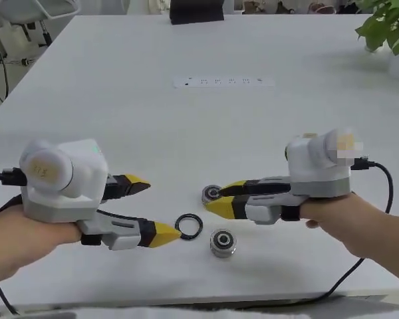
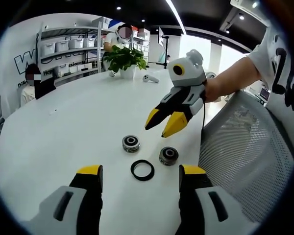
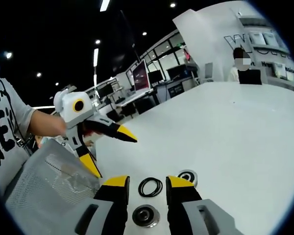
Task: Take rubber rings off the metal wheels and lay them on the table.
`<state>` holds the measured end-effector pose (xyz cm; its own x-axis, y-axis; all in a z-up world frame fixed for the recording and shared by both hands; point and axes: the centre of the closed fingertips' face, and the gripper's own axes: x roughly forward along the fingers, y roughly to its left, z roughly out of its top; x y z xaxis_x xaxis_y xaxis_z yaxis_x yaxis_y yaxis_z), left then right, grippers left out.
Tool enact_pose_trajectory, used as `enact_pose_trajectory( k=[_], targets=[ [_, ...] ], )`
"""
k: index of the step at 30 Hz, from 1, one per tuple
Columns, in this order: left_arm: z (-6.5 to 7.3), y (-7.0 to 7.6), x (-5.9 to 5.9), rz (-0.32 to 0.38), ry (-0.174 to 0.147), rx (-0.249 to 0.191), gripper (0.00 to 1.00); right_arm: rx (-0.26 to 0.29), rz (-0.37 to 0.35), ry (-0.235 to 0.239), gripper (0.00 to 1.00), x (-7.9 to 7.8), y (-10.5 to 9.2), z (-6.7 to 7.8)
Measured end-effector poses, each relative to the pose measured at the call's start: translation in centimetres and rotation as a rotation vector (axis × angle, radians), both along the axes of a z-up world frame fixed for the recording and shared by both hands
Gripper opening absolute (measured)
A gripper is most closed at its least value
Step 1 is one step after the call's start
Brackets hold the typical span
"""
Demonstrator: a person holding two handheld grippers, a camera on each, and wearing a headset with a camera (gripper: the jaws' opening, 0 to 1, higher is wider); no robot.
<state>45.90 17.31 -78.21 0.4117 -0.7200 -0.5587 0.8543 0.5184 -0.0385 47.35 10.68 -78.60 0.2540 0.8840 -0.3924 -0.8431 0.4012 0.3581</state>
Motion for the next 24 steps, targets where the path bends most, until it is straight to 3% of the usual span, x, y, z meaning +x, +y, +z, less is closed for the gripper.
enact_pose_trajectory(
  k=[8, 24],
  targets=[
    [0.2, 0.1, 0.0, -0.001, -0.011, 0.001, 0.61, 0.012, -0.022, -0.037, 0.34, -0.2, -0.8, 1.0],
    [0.8, 0.1, -0.6, 0.006, -0.025, 0.003, 0.64, -0.032, -0.026, -0.1, 0.49, -0.5, -3.1, 0.9]
  ],
)
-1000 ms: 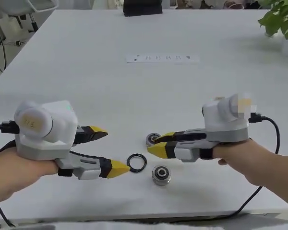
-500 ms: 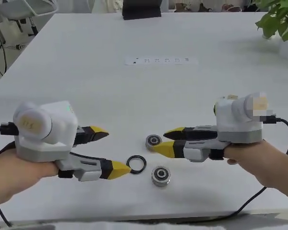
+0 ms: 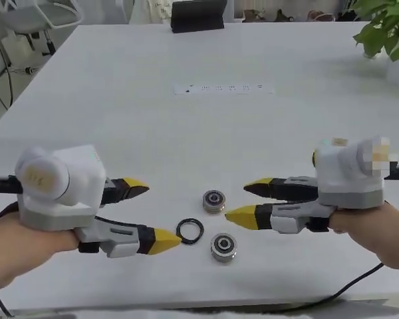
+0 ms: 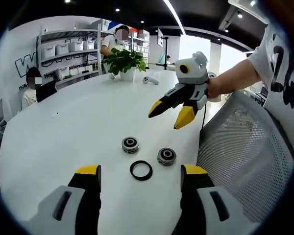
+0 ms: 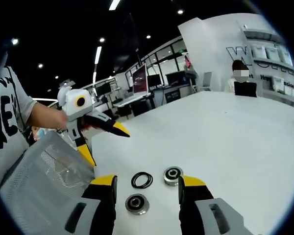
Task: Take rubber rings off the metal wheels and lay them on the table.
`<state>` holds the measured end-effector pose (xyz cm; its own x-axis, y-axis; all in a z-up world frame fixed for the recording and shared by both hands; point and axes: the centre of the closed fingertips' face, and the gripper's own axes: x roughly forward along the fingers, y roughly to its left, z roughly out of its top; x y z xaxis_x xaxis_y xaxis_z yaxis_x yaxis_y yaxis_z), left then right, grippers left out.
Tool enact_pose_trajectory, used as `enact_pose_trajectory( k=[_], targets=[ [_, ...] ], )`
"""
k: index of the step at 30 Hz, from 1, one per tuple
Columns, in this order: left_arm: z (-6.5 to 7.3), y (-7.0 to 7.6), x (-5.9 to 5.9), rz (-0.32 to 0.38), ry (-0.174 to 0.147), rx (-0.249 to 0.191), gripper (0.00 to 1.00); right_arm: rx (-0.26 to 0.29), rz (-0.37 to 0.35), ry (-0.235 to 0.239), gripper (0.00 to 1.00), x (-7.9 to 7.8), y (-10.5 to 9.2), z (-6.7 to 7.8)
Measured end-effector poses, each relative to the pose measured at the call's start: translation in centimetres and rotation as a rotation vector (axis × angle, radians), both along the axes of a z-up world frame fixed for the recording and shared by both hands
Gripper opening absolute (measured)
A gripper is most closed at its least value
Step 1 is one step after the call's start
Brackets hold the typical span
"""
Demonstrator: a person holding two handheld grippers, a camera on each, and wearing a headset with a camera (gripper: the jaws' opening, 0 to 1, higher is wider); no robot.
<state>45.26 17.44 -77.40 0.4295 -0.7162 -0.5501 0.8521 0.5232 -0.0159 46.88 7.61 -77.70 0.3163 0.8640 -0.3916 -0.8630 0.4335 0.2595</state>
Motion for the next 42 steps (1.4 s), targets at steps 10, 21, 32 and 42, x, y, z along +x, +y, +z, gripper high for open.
enact_pose_trajectory(
  k=[10, 21, 32, 42],
  targets=[
    [0.2, 0.3, -0.2, 0.004, -0.006, 0.007, 0.65, -0.042, 0.008, -0.037, 0.56, -0.7, -1.7, -0.6],
    [-0.2, 0.8, -0.5, 0.022, 0.006, -0.002, 0.66, -0.086, 0.026, -0.052, 0.6, -1.9, -2.7, -1.4],
    [-0.3, 1.2, -1.1, 0.032, 0.0, 0.003, 0.67, -0.113, 0.031, -0.068, 0.66, -2.8, -3.6, -2.0],
    [-0.1, 1.7, -1.3, 0.028, -0.011, 0.009, 0.68, -0.116, 0.016, -0.076, 0.68, -3.0, -4.1, -1.9]
  ],
)
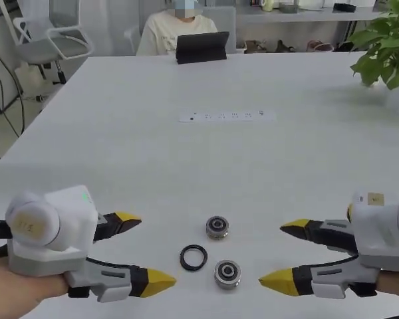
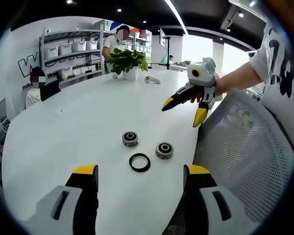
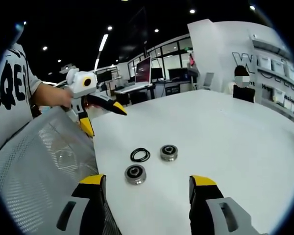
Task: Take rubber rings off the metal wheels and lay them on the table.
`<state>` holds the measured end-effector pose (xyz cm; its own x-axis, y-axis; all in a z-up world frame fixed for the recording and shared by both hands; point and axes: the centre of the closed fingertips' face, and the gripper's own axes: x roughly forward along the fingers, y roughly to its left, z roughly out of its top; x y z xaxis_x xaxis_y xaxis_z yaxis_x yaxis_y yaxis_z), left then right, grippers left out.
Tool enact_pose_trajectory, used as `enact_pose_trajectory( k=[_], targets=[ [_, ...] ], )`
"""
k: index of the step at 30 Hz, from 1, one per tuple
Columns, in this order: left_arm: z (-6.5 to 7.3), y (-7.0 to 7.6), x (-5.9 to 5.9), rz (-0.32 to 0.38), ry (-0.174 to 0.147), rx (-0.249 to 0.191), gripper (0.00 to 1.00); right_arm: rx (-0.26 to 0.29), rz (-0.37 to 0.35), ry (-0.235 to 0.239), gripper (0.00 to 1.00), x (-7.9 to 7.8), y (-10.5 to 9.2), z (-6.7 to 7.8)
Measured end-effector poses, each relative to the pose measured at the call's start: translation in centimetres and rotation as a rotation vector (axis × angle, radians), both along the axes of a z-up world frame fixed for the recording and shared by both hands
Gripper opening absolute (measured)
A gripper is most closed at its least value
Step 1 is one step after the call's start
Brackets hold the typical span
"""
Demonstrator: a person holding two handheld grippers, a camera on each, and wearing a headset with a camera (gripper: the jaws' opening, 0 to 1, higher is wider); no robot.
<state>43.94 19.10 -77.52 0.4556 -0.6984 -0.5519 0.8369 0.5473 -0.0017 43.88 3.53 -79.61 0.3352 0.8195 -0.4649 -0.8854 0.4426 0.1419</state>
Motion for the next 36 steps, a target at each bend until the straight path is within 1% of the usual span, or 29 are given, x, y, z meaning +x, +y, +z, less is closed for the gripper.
enact_pose_trajectory(
  k=[9, 18, 36],
  targets=[
    [0.12, 0.32, -0.1, 0.003, -0.004, 0.0, 0.69, -0.02, 0.012, -0.009, 0.69, -0.45, -0.2, -0.33],
    [0.13, 0.47, -0.08, 0.005, -0.003, -0.001, 0.69, -0.02, 0.003, -0.007, 0.69, -0.39, -0.61, -0.59],
    [0.14, 0.51, -0.34, 0.002, 0.004, -0.002, 0.68, -0.017, -0.002, -0.004, 0.69, -0.42, -0.65, -0.52]
  ],
)
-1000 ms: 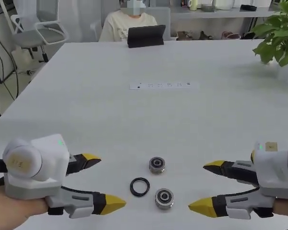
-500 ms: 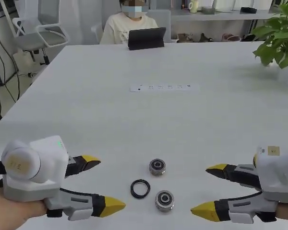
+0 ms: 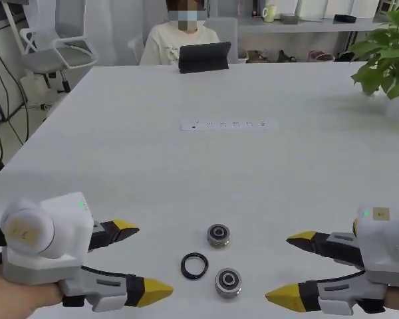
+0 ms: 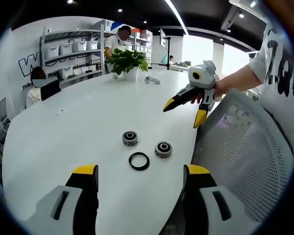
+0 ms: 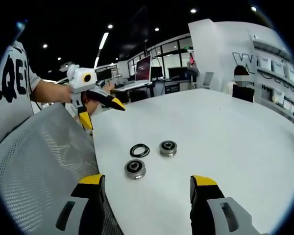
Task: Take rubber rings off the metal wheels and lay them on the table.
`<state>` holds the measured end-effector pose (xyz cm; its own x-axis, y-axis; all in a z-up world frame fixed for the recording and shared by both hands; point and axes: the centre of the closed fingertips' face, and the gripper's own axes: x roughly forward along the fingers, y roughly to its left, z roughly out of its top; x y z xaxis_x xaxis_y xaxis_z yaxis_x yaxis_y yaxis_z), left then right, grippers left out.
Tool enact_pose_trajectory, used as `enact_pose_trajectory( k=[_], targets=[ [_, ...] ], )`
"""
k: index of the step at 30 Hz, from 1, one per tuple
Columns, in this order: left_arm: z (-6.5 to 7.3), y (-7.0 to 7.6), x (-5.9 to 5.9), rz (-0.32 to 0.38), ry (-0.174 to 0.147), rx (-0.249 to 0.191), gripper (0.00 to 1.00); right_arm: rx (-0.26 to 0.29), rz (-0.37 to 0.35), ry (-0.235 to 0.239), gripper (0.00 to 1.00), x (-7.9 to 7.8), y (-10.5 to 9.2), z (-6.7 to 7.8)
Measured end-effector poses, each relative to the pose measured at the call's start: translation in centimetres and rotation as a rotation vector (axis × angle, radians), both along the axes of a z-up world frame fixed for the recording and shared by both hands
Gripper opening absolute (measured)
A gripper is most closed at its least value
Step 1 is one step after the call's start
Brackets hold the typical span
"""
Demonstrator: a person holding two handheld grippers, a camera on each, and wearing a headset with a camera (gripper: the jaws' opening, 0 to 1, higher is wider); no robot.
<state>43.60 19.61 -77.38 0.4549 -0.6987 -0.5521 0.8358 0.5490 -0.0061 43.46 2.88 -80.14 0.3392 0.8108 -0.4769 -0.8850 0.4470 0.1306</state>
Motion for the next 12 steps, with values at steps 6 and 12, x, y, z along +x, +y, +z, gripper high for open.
enact_pose_trajectory(
  k=[6, 12],
  targets=[
    [0.0, 0.06, -0.15, -0.001, 0.003, 0.001, 0.68, 0.004, -0.006, -0.002, 0.69, -0.02, -0.09, 0.09],
    [0.02, 0.06, -0.39, -0.003, 0.005, 0.002, 0.68, 0.007, -0.01, -0.004, 0.7, -0.14, -0.2, 0.22]
  ],
)
